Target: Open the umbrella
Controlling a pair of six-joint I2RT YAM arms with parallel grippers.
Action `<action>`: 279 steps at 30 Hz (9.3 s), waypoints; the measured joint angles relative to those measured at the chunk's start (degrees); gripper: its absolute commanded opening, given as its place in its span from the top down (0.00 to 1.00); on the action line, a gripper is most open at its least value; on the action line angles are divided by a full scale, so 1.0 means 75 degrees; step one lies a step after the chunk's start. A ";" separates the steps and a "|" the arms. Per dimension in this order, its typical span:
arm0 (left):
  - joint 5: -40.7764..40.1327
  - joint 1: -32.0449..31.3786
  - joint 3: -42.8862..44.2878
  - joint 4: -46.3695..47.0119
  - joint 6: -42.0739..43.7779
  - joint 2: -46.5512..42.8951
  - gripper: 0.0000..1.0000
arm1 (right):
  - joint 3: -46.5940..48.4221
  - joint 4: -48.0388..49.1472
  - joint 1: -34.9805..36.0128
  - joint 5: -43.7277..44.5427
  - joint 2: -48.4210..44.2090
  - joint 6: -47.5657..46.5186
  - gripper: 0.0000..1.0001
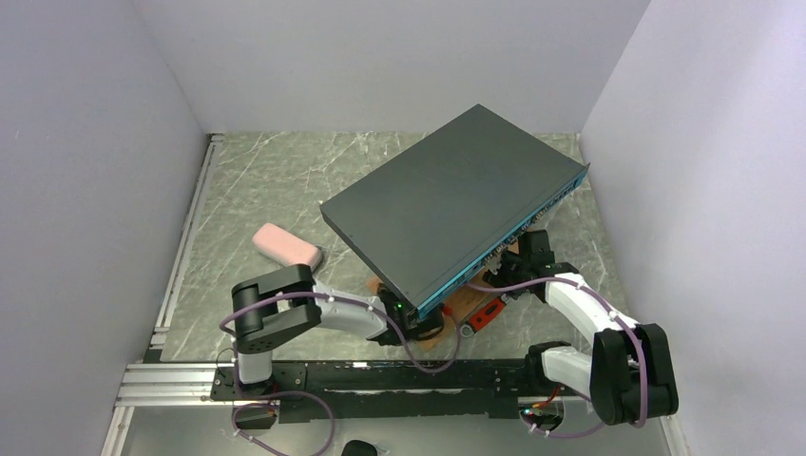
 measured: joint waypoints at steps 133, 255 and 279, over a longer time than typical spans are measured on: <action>0.1716 0.0484 -0.0667 -0.0358 0.0405 -0.0825 1.00 | 0.3722 -0.0481 0.3421 0.3494 0.4377 0.4575 0.72; 0.2043 0.5001 0.2422 0.3433 0.4960 0.2366 1.00 | 0.6306 0.0122 0.0758 -0.0667 0.6723 -0.1349 1.00; 0.2562 0.4721 0.2308 0.3926 0.5330 0.2363 1.00 | 0.3926 0.5680 0.0714 0.1967 0.6747 -0.3042 1.00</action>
